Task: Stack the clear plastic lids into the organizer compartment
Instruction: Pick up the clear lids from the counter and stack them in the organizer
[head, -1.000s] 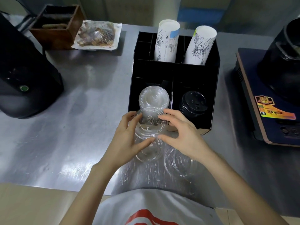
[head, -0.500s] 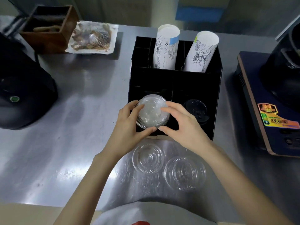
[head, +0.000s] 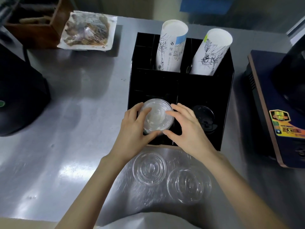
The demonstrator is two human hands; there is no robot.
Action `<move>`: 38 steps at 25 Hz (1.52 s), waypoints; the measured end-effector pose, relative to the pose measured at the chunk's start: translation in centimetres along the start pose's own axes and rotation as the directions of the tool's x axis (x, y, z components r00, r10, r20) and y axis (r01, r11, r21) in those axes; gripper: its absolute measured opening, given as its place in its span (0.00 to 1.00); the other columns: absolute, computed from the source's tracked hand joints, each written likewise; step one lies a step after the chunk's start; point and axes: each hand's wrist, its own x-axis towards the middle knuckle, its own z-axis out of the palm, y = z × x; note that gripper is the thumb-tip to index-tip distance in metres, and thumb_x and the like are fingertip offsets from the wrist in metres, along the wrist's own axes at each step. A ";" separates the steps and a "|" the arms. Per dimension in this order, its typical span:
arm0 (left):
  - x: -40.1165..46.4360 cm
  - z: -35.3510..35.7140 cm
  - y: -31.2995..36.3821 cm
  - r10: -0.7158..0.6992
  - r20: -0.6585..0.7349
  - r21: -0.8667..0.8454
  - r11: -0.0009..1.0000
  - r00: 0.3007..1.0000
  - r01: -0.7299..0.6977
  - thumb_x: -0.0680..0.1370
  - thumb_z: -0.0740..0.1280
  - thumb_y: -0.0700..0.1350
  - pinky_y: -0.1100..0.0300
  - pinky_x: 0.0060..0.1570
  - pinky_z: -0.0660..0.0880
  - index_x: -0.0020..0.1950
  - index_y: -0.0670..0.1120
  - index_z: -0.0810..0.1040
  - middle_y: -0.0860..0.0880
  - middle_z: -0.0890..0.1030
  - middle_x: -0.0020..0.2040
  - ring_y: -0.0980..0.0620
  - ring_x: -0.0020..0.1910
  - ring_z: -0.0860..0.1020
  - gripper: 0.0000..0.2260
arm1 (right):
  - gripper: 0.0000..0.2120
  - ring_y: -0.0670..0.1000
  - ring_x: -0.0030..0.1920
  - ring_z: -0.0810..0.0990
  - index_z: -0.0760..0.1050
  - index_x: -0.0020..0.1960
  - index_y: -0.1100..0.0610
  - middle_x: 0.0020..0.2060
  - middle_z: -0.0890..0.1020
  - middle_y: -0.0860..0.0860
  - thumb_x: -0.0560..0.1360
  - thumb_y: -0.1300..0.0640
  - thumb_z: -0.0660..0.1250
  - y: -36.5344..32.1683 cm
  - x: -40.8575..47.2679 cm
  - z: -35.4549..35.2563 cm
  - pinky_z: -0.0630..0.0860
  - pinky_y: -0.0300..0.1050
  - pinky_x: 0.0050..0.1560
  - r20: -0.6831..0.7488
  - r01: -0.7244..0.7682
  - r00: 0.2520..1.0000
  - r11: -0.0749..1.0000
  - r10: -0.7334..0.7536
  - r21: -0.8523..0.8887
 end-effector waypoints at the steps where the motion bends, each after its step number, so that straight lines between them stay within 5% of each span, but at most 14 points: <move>1: 0.0 0.1 0.0 -0.001 0.008 0.008 1.000 1.000 0.001 0.63 0.57 0.64 0.56 0.63 0.59 0.65 0.44 0.66 0.40 0.66 0.68 0.41 0.66 0.64 0.35 | 0.24 0.45 0.73 0.53 0.67 0.65 0.54 0.71 0.64 0.50 0.71 0.54 0.68 0.1 0.0 0.1 0.54 0.48 0.73 -0.001 0.002 1.000 1.000 -0.002 -0.003; 14: -0.7 0.1 0.1 -0.019 -0.045 0.128 0.992 0.999 0.024 0.66 0.65 0.60 0.50 0.59 0.60 0.64 0.46 0.67 0.39 0.66 0.67 0.40 0.65 0.64 0.31 | 0.23 0.46 0.73 0.53 0.66 0.66 0.55 0.71 0.63 0.50 0.73 0.56 0.66 0.2 -1.0 0.7 0.48 0.40 0.68 -0.024 0.028 0.999 0.999 -0.029 -0.035; 17: -0.8 0.1 0.3 -0.062 -0.029 0.096 0.993 0.998 0.064 0.69 0.70 0.49 0.46 0.63 0.61 0.65 0.44 0.66 0.40 0.65 0.69 0.39 0.66 0.64 0.28 | 0.21 0.47 0.73 0.54 0.67 0.65 0.56 0.71 0.63 0.50 0.73 0.56 0.65 0.2 -1.2 0.9 0.49 0.41 0.68 -0.025 0.018 0.999 0.999 -0.019 -0.046; 27: -1.6 -0.3 0.2 -0.041 -0.040 0.048 0.998 0.998 0.043 0.71 0.69 0.44 0.47 0.66 0.61 0.66 0.44 0.64 0.40 0.64 0.70 0.41 0.68 0.63 0.26 | 0.23 0.46 0.73 0.55 0.62 0.69 0.53 0.74 0.57 0.49 0.75 0.56 0.63 -0.1 -2.4 1.0 0.52 0.39 0.69 -0.036 -0.015 0.999 1.000 0.015 0.017; 32: -3.6 -0.7 -0.2 -0.030 -0.067 -0.011 1.000 0.997 0.029 0.69 0.60 0.56 0.48 0.63 0.65 0.64 0.46 0.66 0.43 0.68 0.66 0.45 0.63 0.69 0.26 | 0.19 0.43 0.67 0.66 0.67 0.65 0.53 0.69 0.67 0.46 0.75 0.58 0.62 -0.4 -3.9 0.9 0.65 0.35 0.61 -0.097 -0.014 0.995 0.995 0.024 0.096; 36: -6.0 -0.6 -0.8 -0.045 -0.122 -0.076 0.996 0.992 0.036 0.71 0.61 0.51 0.52 0.58 0.70 0.61 0.48 0.70 0.46 0.72 0.60 0.49 0.55 0.74 0.20 | 0.16 0.36 0.58 0.68 0.70 0.62 0.54 0.61 0.73 0.46 0.75 0.60 0.62 -0.6 -5.7 1.5 0.64 0.23 0.58 -0.118 0.030 0.993 0.990 -0.013 0.140; 38: -7.1 -0.3 -1.3 -0.069 -0.117 -0.086 0.995 0.991 0.059 0.71 0.62 0.48 0.55 0.55 0.70 0.60 0.48 0.70 0.46 0.73 0.57 0.48 0.54 0.76 0.18 | 0.14 0.37 0.55 0.71 0.71 0.61 0.53 0.57 0.75 0.45 0.76 0.58 0.61 -0.6 -6.6 1.9 0.66 0.26 0.54 -0.081 -0.002 0.997 0.990 0.014 0.141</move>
